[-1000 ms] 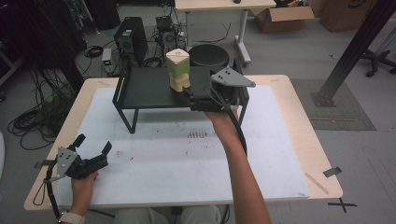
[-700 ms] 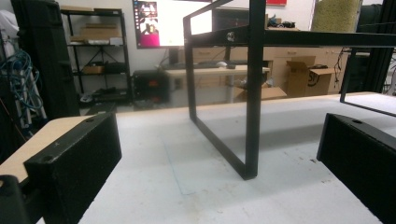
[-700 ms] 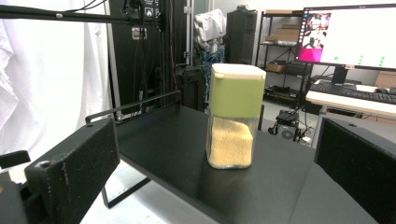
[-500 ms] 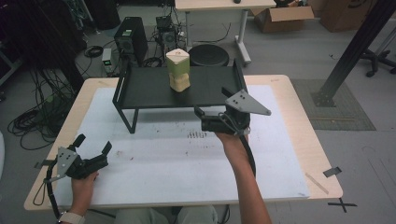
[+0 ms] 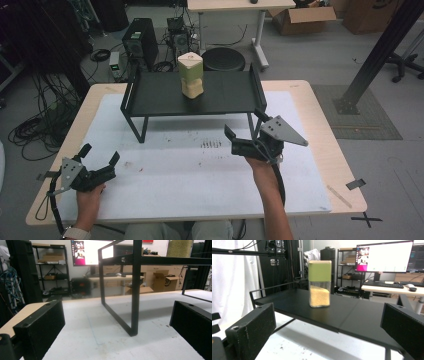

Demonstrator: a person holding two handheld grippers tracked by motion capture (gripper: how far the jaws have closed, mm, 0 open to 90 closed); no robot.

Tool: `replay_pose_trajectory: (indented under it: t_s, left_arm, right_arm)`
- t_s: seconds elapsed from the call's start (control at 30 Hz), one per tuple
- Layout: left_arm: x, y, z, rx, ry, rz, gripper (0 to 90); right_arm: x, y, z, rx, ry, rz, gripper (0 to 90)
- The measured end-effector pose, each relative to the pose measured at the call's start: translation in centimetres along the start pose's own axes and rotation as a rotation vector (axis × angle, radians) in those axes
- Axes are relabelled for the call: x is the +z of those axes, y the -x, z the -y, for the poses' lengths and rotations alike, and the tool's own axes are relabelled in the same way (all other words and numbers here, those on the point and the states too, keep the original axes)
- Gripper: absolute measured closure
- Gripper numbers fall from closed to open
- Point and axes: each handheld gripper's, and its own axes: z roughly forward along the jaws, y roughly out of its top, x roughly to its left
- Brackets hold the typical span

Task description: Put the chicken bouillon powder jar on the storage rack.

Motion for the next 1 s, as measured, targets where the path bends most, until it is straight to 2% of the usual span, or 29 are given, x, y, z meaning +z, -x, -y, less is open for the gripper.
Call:
replay_pose_trajectory:
  t_s: [0.43, 0.67, 1.0]
  left_arm:
    - [0.0, 0.0, 0.0, 0.007, -0.004, 0.000, 0.2]
    - [0.0, 0.1, 0.0, 0.007, -0.002, -0.001, 0.2]
    - [0.0, 0.0, 0.0, 0.006, -0.001, 0.000, 0.2]
  right_arm:
    - [-3.0, 2.0, 5.2, 0.058, -0.012, 0.070, 0.0]
    - [-3.9, 2.9, 7.0, 0.068, -0.027, 0.089, 0.0]
    - [-4.3, 3.6, 8.9, 0.079, -0.032, 0.110, 0.0]
